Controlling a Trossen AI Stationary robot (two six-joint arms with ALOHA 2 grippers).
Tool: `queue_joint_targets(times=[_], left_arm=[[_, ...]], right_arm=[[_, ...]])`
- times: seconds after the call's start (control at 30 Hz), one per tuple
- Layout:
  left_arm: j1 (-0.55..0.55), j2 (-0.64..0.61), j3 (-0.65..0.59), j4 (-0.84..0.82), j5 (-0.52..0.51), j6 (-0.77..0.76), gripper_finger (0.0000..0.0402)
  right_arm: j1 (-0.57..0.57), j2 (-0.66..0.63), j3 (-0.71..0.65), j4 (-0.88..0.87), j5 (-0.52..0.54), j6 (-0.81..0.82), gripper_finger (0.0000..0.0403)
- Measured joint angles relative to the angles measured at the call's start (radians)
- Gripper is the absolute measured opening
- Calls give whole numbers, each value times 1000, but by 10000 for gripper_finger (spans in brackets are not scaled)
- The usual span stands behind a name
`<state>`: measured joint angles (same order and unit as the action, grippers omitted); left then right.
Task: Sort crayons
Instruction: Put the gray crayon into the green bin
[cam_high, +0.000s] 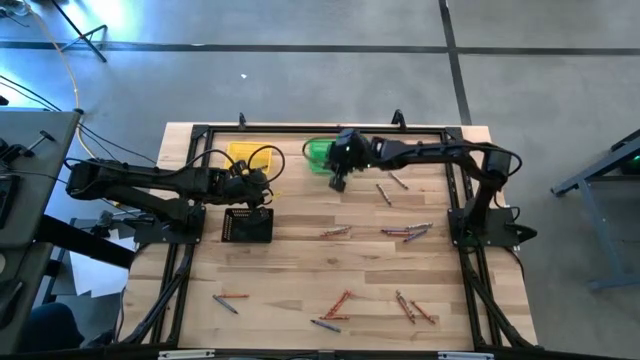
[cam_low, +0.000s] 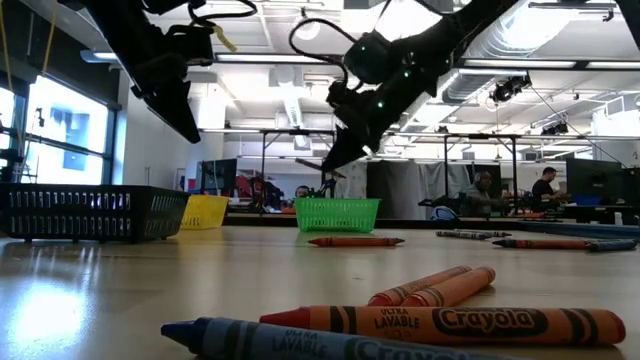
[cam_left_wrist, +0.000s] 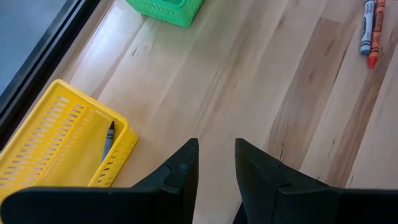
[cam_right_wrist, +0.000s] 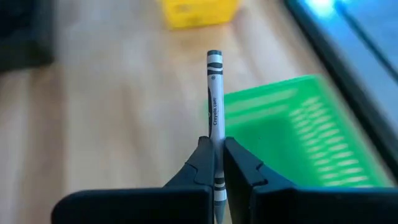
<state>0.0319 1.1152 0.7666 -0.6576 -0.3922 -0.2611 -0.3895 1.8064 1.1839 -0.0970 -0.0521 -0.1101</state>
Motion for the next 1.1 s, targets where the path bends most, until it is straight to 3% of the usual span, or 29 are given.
queue_joint_targets(times=[0.4, 0.7, 1.1], left_arm=[[0, 0, 0, 2, 0, 0, 90], [0, 0, 0, 0, 0, 0, 90], [0, 0, 0, 0, 1, 0, 90]], right_arm=[[-174, 4, -1, -34, -16, 68, 3], [-152, 5, -1, -139, -27, 69, 32], [-132, 5, -1, -147, -27, 69, 37]])
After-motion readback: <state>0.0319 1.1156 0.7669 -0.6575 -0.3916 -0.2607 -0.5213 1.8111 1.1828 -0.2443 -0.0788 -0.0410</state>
